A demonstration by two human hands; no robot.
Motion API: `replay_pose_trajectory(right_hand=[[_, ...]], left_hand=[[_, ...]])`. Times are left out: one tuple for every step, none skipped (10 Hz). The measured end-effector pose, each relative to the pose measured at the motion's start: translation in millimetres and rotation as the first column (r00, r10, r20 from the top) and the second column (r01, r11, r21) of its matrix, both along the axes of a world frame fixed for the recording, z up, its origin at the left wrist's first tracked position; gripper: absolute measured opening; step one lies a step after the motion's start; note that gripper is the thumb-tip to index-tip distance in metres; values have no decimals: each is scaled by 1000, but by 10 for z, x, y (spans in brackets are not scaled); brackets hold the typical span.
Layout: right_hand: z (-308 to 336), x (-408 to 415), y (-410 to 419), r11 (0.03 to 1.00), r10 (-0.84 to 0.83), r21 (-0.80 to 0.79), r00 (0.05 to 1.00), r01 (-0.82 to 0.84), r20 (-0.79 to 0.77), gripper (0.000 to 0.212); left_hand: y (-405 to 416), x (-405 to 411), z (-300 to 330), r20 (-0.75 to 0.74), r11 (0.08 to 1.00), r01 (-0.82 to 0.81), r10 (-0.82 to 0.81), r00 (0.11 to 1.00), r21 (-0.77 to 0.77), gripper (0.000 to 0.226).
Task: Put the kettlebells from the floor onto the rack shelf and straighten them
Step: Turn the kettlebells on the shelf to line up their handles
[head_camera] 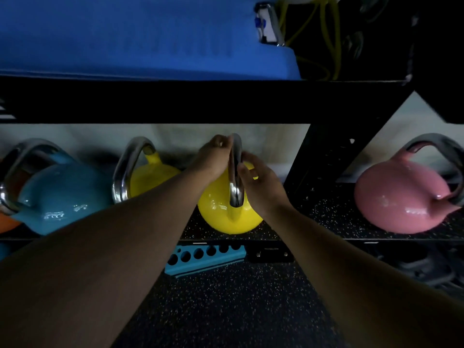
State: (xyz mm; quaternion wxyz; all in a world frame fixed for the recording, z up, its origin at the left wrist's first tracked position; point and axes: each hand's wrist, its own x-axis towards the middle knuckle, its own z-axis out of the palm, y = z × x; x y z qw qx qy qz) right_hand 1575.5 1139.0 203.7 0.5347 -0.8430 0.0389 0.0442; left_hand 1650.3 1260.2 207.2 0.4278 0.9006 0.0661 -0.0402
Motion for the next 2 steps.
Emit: replay_pose_trajectory(right_hand=[[276,-153,-199,973,12,-230,998,4,68,35],[438,-334,-381,956,43,-293,987,3,152,28]], left_hand=[[72,-113,130,14,961,135,-143,990,243,40],[66,-295,296,20,915,202,-223,975,350,36]])
